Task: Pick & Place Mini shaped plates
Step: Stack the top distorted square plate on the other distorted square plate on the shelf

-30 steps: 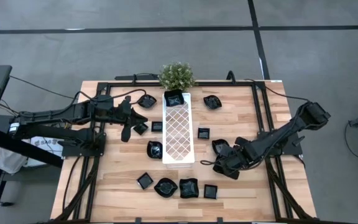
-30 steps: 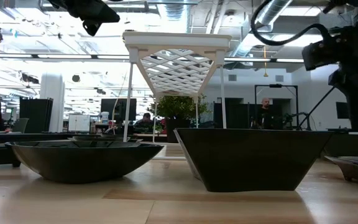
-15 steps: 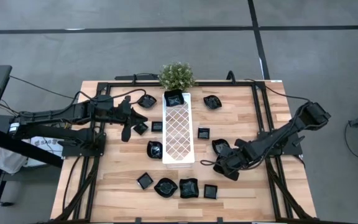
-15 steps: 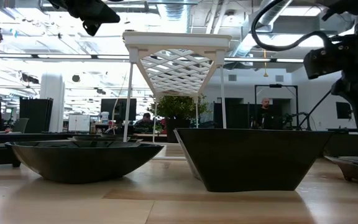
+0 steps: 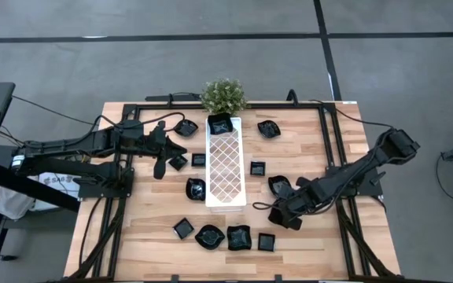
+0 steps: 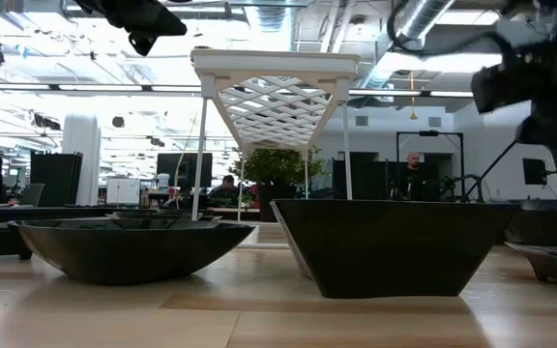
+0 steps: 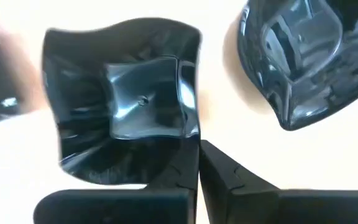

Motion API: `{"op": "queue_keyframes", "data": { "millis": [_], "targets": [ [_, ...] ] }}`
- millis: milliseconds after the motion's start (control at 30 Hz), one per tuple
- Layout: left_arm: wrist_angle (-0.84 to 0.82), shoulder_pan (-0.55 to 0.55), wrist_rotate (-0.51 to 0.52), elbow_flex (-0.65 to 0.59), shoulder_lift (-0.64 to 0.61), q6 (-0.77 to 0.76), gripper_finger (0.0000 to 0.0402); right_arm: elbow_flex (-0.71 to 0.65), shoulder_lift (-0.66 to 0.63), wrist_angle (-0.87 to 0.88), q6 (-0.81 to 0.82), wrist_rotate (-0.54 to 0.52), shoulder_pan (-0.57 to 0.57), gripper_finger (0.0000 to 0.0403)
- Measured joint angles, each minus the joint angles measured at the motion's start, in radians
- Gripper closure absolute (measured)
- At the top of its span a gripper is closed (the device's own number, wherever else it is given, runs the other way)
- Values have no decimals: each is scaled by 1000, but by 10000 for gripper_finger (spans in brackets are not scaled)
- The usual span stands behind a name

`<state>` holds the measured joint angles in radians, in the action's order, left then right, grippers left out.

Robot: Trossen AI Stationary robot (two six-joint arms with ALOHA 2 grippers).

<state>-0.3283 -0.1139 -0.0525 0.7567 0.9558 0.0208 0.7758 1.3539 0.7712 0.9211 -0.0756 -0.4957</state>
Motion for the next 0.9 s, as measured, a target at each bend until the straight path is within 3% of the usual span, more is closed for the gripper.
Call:
{"op": "queue_keyframes", "data": {
  "millis": [433, 700, 900],
  "targets": [
    [0, 0, 0, 0, 0, 0, 381, 141, -140, 68, -39, -88, 1, 402],
    [0, 0, 1, 0, 0, -2, 381, 285, -176, 89, -147, -273, 14, 402],
    [0, 0, 106, 0, 0, -60, 381, 413, -171, 51, -330, -385, 114, 403]
  ]
}}
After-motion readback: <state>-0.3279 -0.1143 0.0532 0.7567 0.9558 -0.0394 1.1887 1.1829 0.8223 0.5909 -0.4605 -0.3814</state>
